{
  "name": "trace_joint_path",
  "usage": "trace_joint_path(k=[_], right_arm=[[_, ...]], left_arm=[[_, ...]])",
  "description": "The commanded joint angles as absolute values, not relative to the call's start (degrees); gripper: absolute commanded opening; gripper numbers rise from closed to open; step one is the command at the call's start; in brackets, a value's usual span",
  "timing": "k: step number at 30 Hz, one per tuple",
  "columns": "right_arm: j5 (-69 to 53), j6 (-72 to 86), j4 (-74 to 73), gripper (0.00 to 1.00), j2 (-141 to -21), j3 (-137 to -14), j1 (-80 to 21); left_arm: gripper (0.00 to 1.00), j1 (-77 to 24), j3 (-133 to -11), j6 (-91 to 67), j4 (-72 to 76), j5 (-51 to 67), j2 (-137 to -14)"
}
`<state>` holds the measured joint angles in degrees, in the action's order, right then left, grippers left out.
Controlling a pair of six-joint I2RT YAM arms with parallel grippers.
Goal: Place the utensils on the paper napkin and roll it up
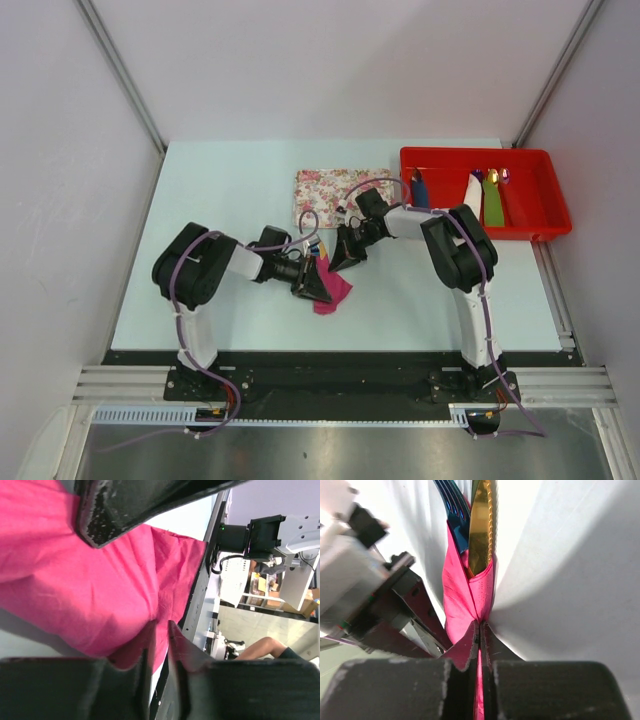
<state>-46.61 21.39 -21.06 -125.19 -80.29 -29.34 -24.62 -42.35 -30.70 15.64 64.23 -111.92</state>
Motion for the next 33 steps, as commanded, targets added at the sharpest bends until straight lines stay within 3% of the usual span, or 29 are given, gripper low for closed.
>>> trace_joint_path(k=[1, 3, 10, 13, 16, 19, 21, 27, 30, 33], right_arm=[[-43.8, 20.7, -20.1, 0.0, -127.8, -79.7, -29.2], [-45.3, 21.5, -19.1, 0.0, -126.9, -80.1, -29.0], [-52.5, 27.9, -9.8, 0.0, -122.5, -78.1, -28.4], [-54.1, 30.2, -5.5, 0.0, -120.8, -76.8, -28.4], [-54.6, 31.0, -2.8, 0.0, -119.7, -76.1, -28.4], [-54.6, 31.0, -2.2, 0.0, -118.7, -76.0, -28.2], [-54.9, 31.0, -1.8, 0.0, -118.5, -76.0, -28.1], [-55.5, 31.6, -0.6, 0.0, -116.8, -75.4, -28.1], [-56.0, 32.1, 1.1, 0.0, -115.4, -75.3, -28.2], [-56.6, 32.7, 2.4, 0.0, -113.5, -75.6, -28.2]], left_arm=[[0.3, -21.5, -44.4, -28.2, 14.2, 58.2, -105.3], [0.38, -20.3, -45.1, -27.1, 11.8, 57.7, -99.7], [0.52, -14.4, -47.5, -20.0, 2.6, 53.2, -86.4], [0.63, -11.8, -49.1, -18.0, 0.4, 49.8, -83.8], [0.81, -9.0, -51.1, -18.0, -3.2, 47.6, -83.8], [0.86, -7.4, -53.8, -16.3, -7.6, 44.7, -83.9], [1.0, -6.5, -53.4, -16.8, -7.0, 43.3, -83.1], [1.0, -4.6, -50.2, -20.3, -0.3, 38.2, -78.1], [1.0, -3.4, -45.6, -20.8, 9.8, 37.5, -73.1], [1.0, -2.6, -47.8, -15.9, 9.1, 43.2, -72.7]])
